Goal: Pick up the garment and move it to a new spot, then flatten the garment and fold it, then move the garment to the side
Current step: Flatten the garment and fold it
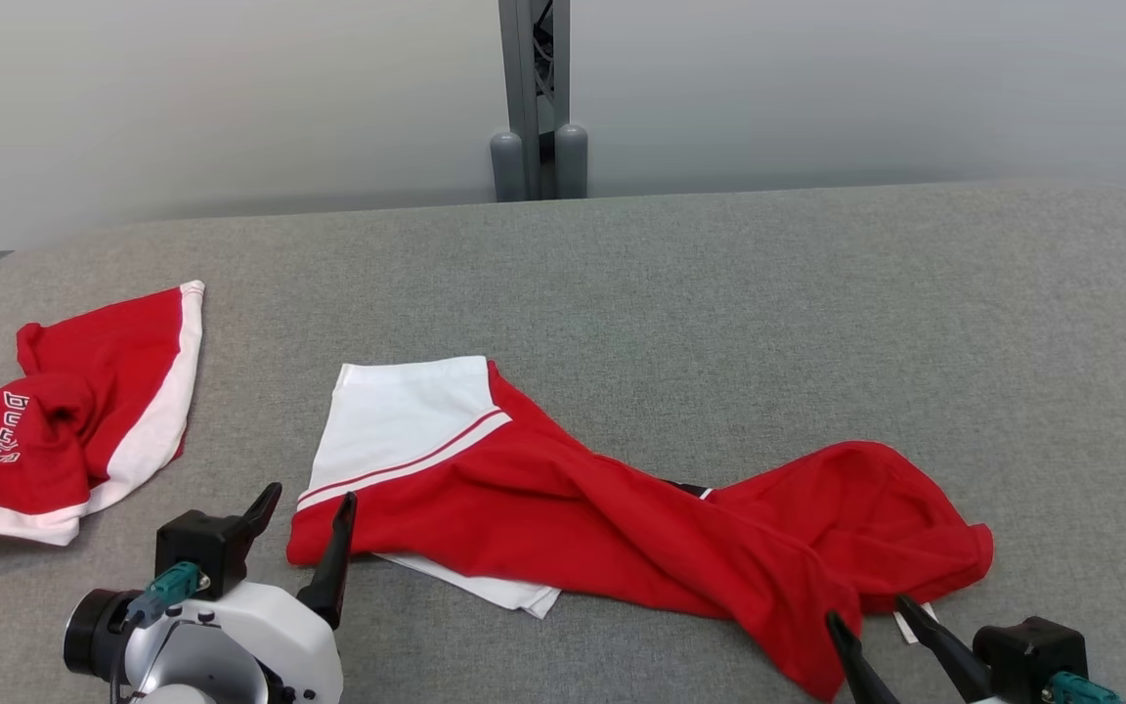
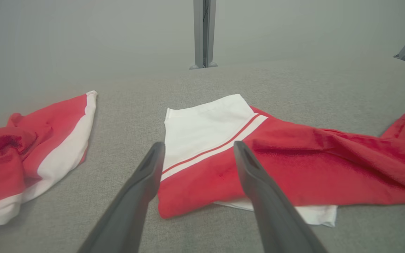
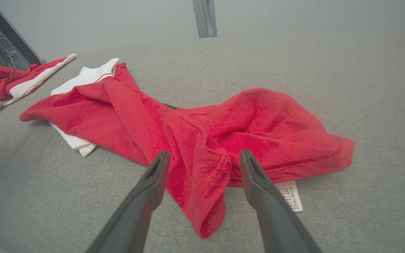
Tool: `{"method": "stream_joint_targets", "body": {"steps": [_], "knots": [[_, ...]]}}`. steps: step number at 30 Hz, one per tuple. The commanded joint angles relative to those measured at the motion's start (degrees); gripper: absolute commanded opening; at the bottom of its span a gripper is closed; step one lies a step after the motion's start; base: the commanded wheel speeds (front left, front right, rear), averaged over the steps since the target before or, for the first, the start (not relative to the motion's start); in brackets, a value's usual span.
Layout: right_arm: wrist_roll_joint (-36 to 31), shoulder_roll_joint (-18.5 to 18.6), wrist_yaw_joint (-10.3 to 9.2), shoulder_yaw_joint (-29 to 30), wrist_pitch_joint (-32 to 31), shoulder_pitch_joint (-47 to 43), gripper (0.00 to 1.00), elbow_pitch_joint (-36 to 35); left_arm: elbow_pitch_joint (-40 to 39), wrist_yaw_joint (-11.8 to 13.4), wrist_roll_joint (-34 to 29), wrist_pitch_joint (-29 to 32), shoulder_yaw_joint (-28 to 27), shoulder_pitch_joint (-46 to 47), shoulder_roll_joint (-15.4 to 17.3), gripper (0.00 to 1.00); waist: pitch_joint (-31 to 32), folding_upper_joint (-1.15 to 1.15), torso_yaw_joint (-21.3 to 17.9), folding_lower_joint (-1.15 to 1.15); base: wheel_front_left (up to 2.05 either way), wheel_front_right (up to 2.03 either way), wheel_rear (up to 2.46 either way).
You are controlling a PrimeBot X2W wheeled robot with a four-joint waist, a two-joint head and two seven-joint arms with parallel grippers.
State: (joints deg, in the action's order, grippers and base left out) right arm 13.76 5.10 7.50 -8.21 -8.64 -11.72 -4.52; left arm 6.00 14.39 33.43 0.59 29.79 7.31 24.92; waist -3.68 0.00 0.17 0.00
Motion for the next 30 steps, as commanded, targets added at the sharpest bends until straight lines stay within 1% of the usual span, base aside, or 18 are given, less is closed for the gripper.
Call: {"method": "stream_joint_targets", "body": {"steps": [1, 6, 13, 14, 15, 16, 17, 20, 23, 24, 25, 30], "knots": [[0.69, 0.08, -0.02, -0.18, -0.33, 0.24, 1.0, 0.56, -0.24, -0.12, 0.01, 0.26, -0.09, 1.02, 0.48, 1.0, -0.57, 0.0, -0.21, 0.0, 0.0, 0.0, 0.0], [3.13, -0.14, -0.02, -0.22, 0.61, 2.21, 1.0, 4.01, -0.57, 0.08, -0.74, 0.12, 0.03, 2.38, 0.61, 1.0, -1.89, 0.0, -0.19, 0.0, 0.0, 0.0, 0.0], [4.9, -0.04, -0.02, -0.9, 2.56, 5.46, 1.0, 8.43, -0.53, 0.19, -1.16, -0.45, -0.32, 4.22, 0.74, 1.0, -3.51, 0.0, 0.38, 0.0, 0.0, 0.0, 0.0], [4.96, 0.04, -0.02, -0.93, 3.05, 5.91, 0.98, 8.88, -0.4, 0.04, -1.19, -0.45, -0.31, 4.69, 0.78, 1.0, -3.78, 0.0, 0.52, 0.0, 0.0, 0.0, 0.0], [5.23, 0.0, -0.02, -1.08, 3.31, 6.3, 0.45, 9.19, -0.35, -0.12, -1.36, -0.55, -0.25, 5.3, 0.75, 1.0, -4.05, 0.0, 0.63, 0.0, 0.0, 0.0, 0.0], [5.44, 0.0, -0.02, -1.25, 3.52, 6.67, 0.24, 9.44, -0.24, -0.28, -1.44, -0.56, -0.25, 5.93, 0.67, 1.0, -4.39, 0.0, 0.72, 0.0, 0.0, 0.0, 0.0], [5.68, 0.02, -0.02, -1.45, 3.65, 6.91, 0.0, 9.66, -0.02, -0.56, -1.49, -0.41, -0.18, 6.6, 0.58, 1.0, -4.74, 0.0, 0.8, 0.0, 0.0, 0.0, 0.0], [6.03, 0.35, -0.02, -1.76, 3.9, 7.93, 0.0, 9.73, 0.98, -1.99, -1.28, 0.31, 0.14, 9.38, 0.44, 1.0, -6.08, 0.0, 0.85, 0.0, 0.0, 0.0, 0.0], [6.12, 0.57, -0.02, -2.21, 4.45, 8.91, 0.0, 9.27, 3.63, -4.38, -0.28, 1.56, 0.38, 12.92, 0.36, 1.0, -7.52, 0.0, 0.46, 0.0, 0.0, 0.0, 0.0], [6.38, 0.51, -0.02, -2.5, 4.38, 9.17, 0.0, 9.08, 4.54, -5.43, 0.47, 2.13, 0.44, 14.27, 0.11, 1.0, -8.01, 0.0, 0.21, 0.0, 0.0, 0.0, 0.0], [6.25, 0.73, -0.02, -2.57, 4.48, 9.67, 0.0, 8.5, 6.67, -7.32, 1.06, 3.32, 0.58, 17.27, -0.23, 1.0, -8.93, 0.0, -0.27, 0.0, 0.0, 0.0, 0.0], [5.88, 0.91, -0.02, -3.87, 4.85, 11.39, 0.0, 7.08, 14.79, -12.21, 4.98, 7.55, -0.16, 23.85, -0.87, 1.0, -11.34, 0.0, -2.3, 0.0, 0.0, 0.0, 0.0]]}}
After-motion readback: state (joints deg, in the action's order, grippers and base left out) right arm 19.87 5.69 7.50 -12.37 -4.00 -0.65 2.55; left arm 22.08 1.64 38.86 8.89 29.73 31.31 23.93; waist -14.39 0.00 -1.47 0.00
